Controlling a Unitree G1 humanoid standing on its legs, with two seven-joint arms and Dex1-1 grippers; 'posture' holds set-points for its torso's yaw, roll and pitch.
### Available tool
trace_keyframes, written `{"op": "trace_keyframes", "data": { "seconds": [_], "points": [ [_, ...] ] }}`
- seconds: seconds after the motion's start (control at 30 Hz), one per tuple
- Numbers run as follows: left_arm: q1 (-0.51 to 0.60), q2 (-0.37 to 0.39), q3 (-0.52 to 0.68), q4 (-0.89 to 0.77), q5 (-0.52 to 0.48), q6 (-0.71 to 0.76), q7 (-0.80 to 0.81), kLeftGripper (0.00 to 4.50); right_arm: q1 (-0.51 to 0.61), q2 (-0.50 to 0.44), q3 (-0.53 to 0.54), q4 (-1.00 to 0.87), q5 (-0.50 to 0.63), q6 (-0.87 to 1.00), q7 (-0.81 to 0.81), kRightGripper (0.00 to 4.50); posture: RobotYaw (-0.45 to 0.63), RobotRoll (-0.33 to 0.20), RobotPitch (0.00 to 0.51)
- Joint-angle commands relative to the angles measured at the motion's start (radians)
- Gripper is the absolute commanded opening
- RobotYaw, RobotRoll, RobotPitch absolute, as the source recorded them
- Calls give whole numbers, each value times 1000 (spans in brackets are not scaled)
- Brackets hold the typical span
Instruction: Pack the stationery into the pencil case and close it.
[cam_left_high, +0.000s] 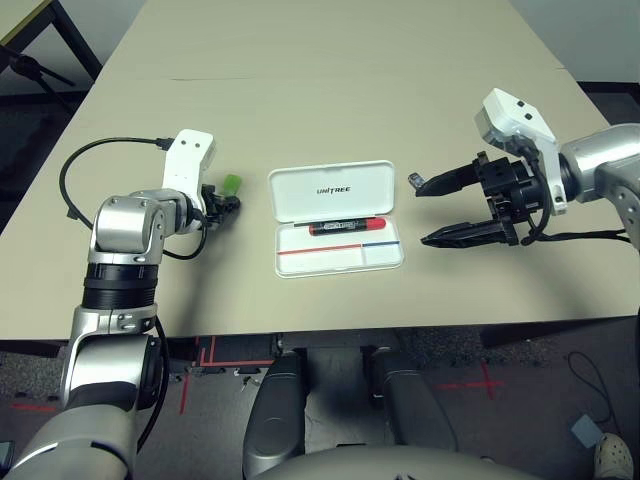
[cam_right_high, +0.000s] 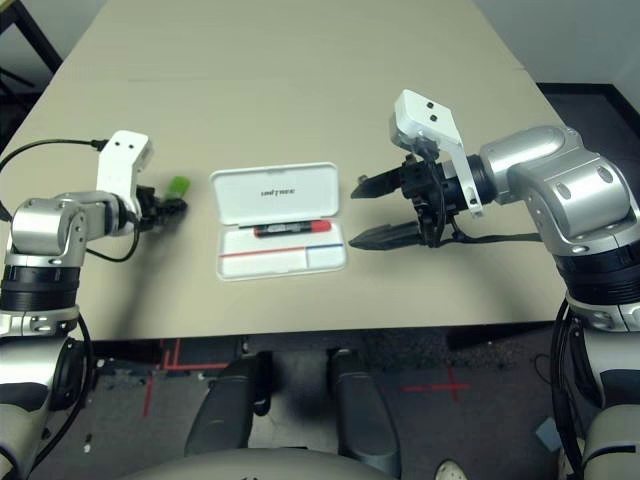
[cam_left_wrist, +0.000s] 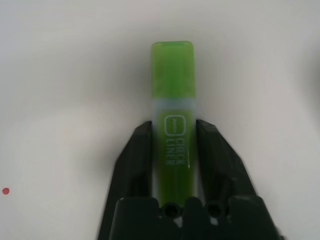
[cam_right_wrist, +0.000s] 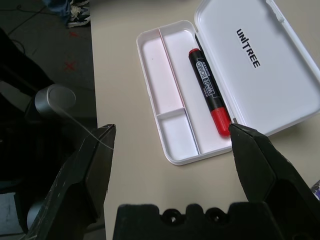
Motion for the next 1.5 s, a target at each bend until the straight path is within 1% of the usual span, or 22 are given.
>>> {"op": "trace_keyframes", "data": {
  "seconds": [0.03, 0.17, 0.2, 0.33, 0.4, 0.57, 0.8, 0.97, 1.1, 1.27, 1.5],
  "points": [
    [19, 7, -24, 28, 0, 0, -14, 1082, -2, -2, 4, -3, 4, -11, -2, 4500, 72, 0, 216],
    [26, 36, -36, 0, -1, -14, -36, 1082, -4, 7, 13, 9, -4, -23, -2, 4500, 72, 0, 216],
    [31, 47, -39, -16, -2, -15, -44, 1082, -2, 8, 13, 8, -5, -26, -2, 4500, 91, 0, 213],
    [47, 96, -55, -75, -13, -29, -86, 1082, -2, 16, 17, 11, -7, -34, -2, 4500, 96, 0, 212],
    [60, 136, -72, -115, -17, -58, -126, 1082, -6, 21, 21, 20, -11, -39, -1, 4500, 96, 0, 212],
    [127, 261, -102, -271, -79, -110, -291, 1082, -13, 32, 30, 39, -21, -57, 2, 4500, 112, 0, 206],
    [205, 392, -129, -432, -150, -183, -473, 1082, -19, 41, 40, 55, -31, -76, 5, 4500, 121, 0, 204],
    [213, 405, -163, -499, -168, -253, -540, 1082, -25, 45, 47, 68, -37, -90, 7, 4500, 122, 0, 205],
    [204, 415, -214, -536, -167, -267, -572, 1082, -24, 46, 47, 69, -39, -94, 7, 4500, 122, 0, 205],
    [176, 414, -249, -538, -154, -307, -599, 1082, -24, 47, 46, 71, -41, -96, 6, 4500, 114, 0, 208],
    [107, 400, -369, -522, -85, -396, -648, 1082, -24, 48, 48, 77, -47, -99, 3, 4500, 102, 0, 208]
  ]
}}
